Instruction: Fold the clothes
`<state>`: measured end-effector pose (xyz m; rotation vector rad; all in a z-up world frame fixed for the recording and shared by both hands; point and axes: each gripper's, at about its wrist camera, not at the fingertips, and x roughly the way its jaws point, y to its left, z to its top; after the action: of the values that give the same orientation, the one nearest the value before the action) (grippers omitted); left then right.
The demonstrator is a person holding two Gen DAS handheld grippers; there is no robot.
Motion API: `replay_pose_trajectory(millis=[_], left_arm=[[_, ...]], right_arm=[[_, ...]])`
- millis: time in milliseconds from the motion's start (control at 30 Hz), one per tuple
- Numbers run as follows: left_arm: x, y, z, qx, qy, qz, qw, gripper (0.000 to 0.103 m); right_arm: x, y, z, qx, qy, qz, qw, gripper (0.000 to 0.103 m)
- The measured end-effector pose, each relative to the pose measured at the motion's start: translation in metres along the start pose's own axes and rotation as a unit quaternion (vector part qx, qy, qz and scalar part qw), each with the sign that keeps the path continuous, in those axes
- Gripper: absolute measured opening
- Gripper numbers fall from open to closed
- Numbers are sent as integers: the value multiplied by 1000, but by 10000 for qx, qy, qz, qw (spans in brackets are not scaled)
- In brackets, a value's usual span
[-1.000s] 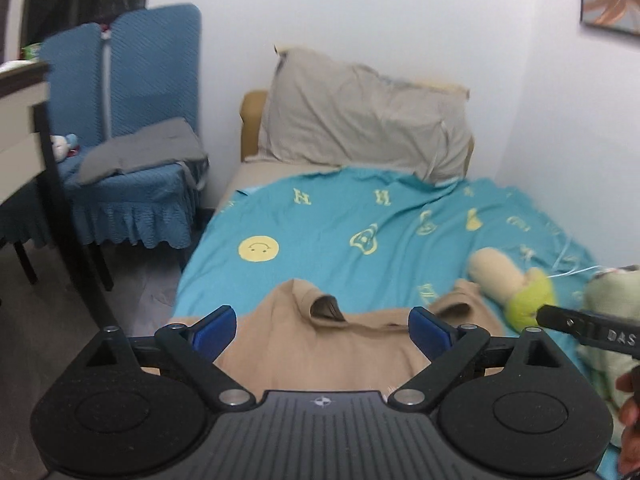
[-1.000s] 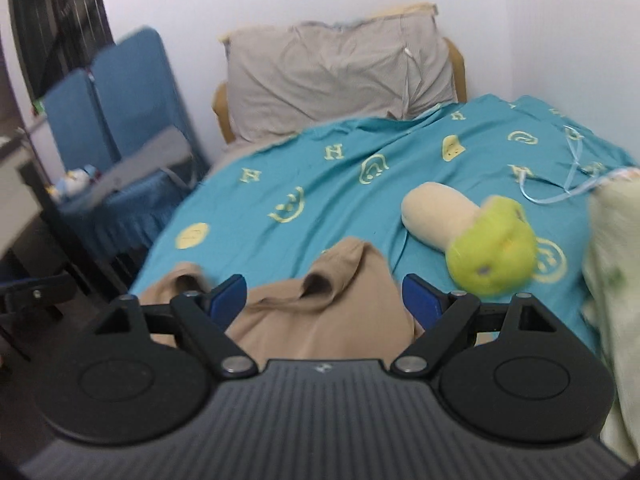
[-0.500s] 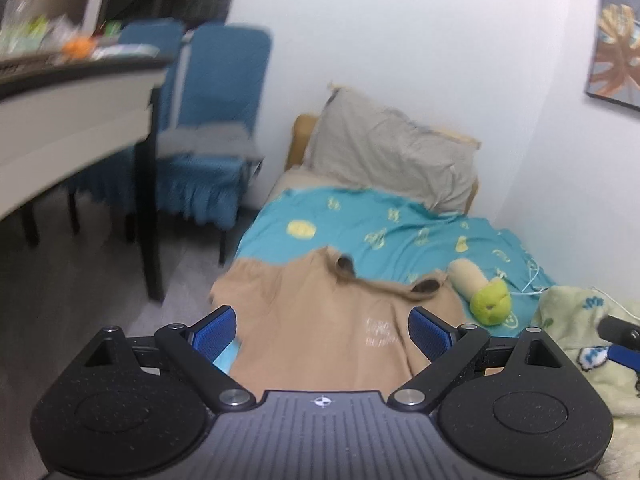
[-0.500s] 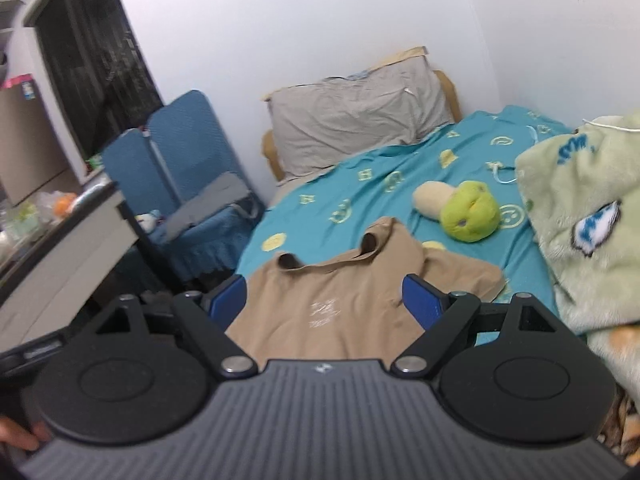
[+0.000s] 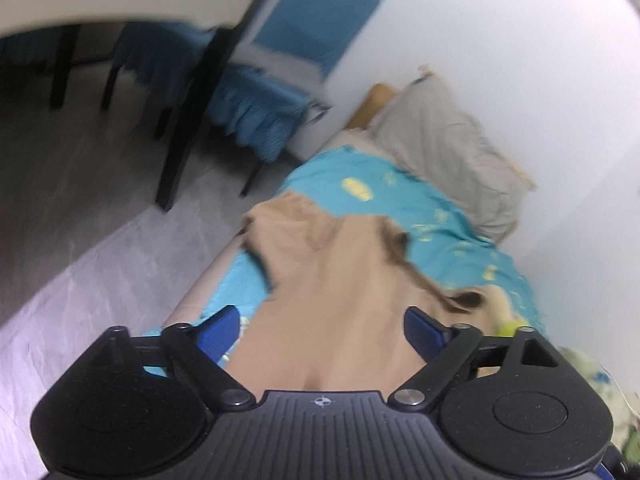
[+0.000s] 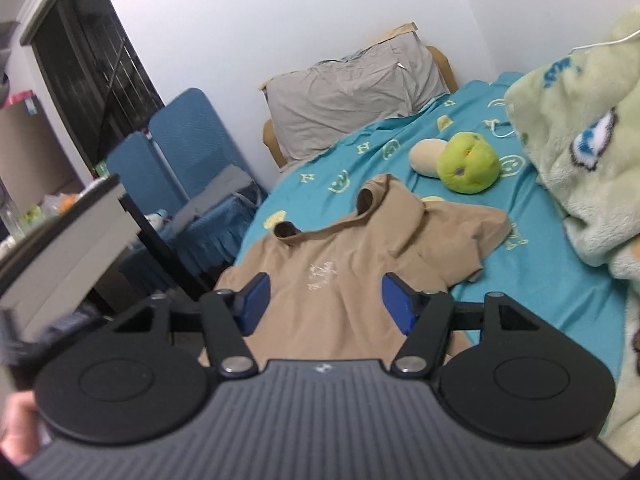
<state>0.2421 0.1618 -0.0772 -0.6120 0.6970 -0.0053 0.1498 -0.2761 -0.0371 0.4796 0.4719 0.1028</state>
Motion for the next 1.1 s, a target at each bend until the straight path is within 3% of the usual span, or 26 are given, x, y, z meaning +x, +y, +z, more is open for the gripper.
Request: replay_pose_trajectory(millis=[33, 267, 500, 667, 800, 900, 1033, 1100], left_arm=[[15, 6, 6, -157, 39, 40, 9999, 84], [112, 40, 37, -1156, 60, -66, 9933, 84], [198, 48, 57, -1358, -126, 238, 9904, 80], [230, 53, 75, -1348, -316, 279, 9900, 49], [241, 47, 86, -907, -336, 430, 9944, 2], [231, 44, 92, -630, -613, 422, 9952, 2], [194, 46, 103, -555, -1193, 51, 9913, 2], [179, 48, 107, -562, -1408, 229, 9882, 2]], right_arm=[[3, 0, 0, -20, 10, -16, 10000, 41], [37, -19, 3, 235, 87, -143, 9996, 41], [83, -39, 6, 394, 285, -273, 9984, 42], [111, -53, 3, 457, 466, -395, 9971, 42], [123, -60, 2, 554, 552, -437, 9960, 42], [123, -62, 2, 531, 539, -488, 9959, 42], [120, -61, 0, 522, 545, -530, 9957, 42], [118, -60, -1, 507, 540, -551, 9957, 42]])
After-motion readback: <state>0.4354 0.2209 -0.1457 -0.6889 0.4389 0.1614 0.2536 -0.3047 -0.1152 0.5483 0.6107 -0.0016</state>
